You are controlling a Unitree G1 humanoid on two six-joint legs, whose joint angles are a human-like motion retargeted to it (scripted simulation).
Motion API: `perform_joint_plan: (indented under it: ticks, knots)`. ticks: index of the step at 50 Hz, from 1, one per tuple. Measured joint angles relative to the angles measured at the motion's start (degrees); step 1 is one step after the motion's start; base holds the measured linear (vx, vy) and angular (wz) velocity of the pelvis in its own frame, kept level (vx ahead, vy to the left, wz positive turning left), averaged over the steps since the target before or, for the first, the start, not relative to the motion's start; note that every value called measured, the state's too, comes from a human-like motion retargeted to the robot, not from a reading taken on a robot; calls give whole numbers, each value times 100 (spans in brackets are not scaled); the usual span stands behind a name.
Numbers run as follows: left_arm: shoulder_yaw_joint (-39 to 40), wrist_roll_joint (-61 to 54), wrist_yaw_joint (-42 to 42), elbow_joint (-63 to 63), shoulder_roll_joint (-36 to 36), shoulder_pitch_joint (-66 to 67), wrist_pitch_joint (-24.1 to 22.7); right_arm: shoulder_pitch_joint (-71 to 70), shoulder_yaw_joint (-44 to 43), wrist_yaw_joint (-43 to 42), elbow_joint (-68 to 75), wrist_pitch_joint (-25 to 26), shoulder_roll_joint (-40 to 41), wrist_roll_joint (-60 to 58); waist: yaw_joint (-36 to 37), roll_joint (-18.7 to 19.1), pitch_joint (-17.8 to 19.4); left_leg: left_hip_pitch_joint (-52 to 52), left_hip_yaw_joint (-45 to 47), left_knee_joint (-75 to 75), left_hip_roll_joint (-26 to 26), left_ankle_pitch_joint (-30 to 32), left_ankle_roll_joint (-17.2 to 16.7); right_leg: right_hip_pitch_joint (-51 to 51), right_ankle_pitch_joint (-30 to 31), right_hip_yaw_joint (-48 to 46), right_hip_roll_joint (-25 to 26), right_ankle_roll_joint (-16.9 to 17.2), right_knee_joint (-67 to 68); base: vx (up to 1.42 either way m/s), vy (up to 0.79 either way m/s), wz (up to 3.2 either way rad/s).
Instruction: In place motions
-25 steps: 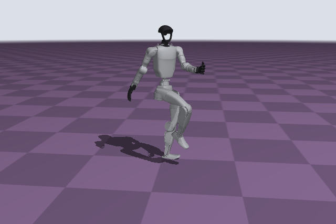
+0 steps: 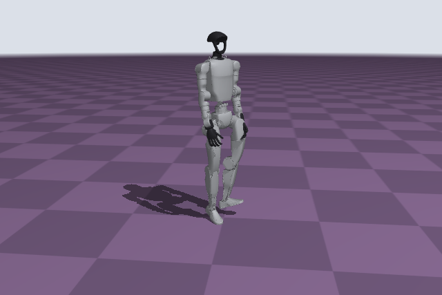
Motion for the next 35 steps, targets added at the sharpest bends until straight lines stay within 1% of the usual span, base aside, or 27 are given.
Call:
perform_joint_plan:
  ticks: [3, 5, 7, 9, 11, 15, 17, 18, 20, 22, 23, 24, 25, 26, 28, 30, 32, 35]
  knots:
    - [0, 151, 343, 723, 235, -99, 145, -30, 85, -166, -3, -1, 42, -214, -316, 11, 103, 3, -110, -40, 88, 91, -62, 2, -42, -347, -6, -45, 72, -16, -15, 79]
    - [82, 308, 407, 1158, 381, -200, 342, 59, 88, -171, 112, -47, 59, -114, -514, 23, 134, -13, -137, -49, 153, 136, -100, 46, -88, -474, 21, -63, 68, -13, -8, 67]
    - [187, 474, 503, 1330, 447, -243, 561, 223, 20, -82, 306, -9, 44, 124, -588, 15, 123, -63, -175, -38, 202, 169, -136, 41, -113, -548, 48, -97, 65, -6, -9, 46]
    - [267, 539, 652, 1340, 466, -252, 656, 422, -99, 77, 521, 76, 6, 410, -543, 3, 124, -71, -196, -46, 243, 192, -162, 41, -119, -615, 52, -108, 65, -2, -10, 23]
    - [314, 485, 679, 1284, 486, -224, 628, 627, -235, 172, 741, 147, -49, 651, -393, -22, 124, -46, -173, -53, 278, 199, -188, 50, -118, -617, 65, -122, 67, 0, -10, -8]
    - [440, 399, 368, 1036, 518, -133, 599, 807, -404, -13, 1071, 245, -151, 995, -258, -38, 189, -76, -117, 140, 415, 202, -307, 72, -100, -669, 95, -179, 52, -11, -6, -13]
    - [453, 438, 301, 896, 536, -11, 655, 775, -403, -154, 1234, 231, -160, 1343, -181, -43, 234, -223, -164, 518, 480, 332, -323, 86, -72, -583, 86, -197, 62, -8, -3, -34]
    - [457, 475, 336, 820, 540, 74, 719, 709, -366, -228, 1350, 201, -152, 1624, -116, -67, 242, -346, -105, 828, 527, 498, -327, 82, -51, -535, 55, -201, 66, -8, -2, -42]
    - [450, 532, 453, 727, 547, 177, 795, 428, -237, -370, 1530, 168, -98, 2288, -20, -196, 332, -977, -148, 2053, 742, 1207, -452, 70, -14, -513, -134, -172, 59, -20, -4, -23]
    - [433, 563, 608, 774, 579, 161, 814, 34, -170, -481, 1444, 122, 29, 2758, 113, -240, 518, -1964, -471, 3753, 1067, 1794, -312, 50, 36, -471, -220, -120, 8, -32, -7, 7]
    - [452, 564, 688, 813, 580, 184, 828, -140, -103, -491, 1316, 90, 103, 2840, 194, -236, 619, -2418, -804, 4485, 1020, 1793, -250, 72, 78, -447, -225, -98, -30, -26, -8, 10]
    - [482, 545, 703, 898, 586, 222, 836, -321, -40, -386, 1171, 97, 164, 2785, 266, -227, 672, -2817, -908, 5198, 1161, 1701, -192, 73, 107, -500, -220, -98, -52, -18, -7, 13]
    - [517, 516, 685, 1005, 595, 267, 841, -506, 22, -222, 1018, 124, 218, 2660, 335, -217, 702, -3189, -897, 5903, 1395, 1564, -136, 64, 131, -591, -212, -110, -67, -12, -3, -6]
    - [573, 467, 585, 1162, 613, 331, 885, -661, 11, -7, 823, 262, 289, 2395, 486, -213, 723, -3519, -875, 6435, 1563, 1410, -60, 25, 150, -576, -202, -135, -52, -9, -1, -28]
    - [728, 345, 378, 1456, 663, 478, 981, -938, 37, 318, 376, 379, 454, 1969, 728, -232, 782, -4072, -849, 7274, 1783, 1126, 73, -47, 184, -529, -214, -185, 0, -6, -2, -53]
    - [916, 204, 259, 1652, 738, 646, 972, -1208, 256, 392, -58, 261, 601, 1845, 798, -276, 854, -4472, -861, 7797, 1840, 921, 121, -79, 219, -513, -239, -242, 33, -7, -3, -43]
    - [1012, 115, 346, 1730, 787, 816, 894, -1471, 505, 219, -349, 145, 694, 1844, 814, -273, 885, -4636, -824, 7943, 1834, 857, 93, -68, 238, -482, -245, -272, 26, -5, 3, -36]
    - [1157, 172, 676, 1785, 866, 1080, 880, -1651, 642, -59, -576, 161, 880, 1751, 782, -246, 722, -4500, -664, 7688, 1860, 838, -1, -70, 252, -478, -228, -273, 2, 11, 5, -14]
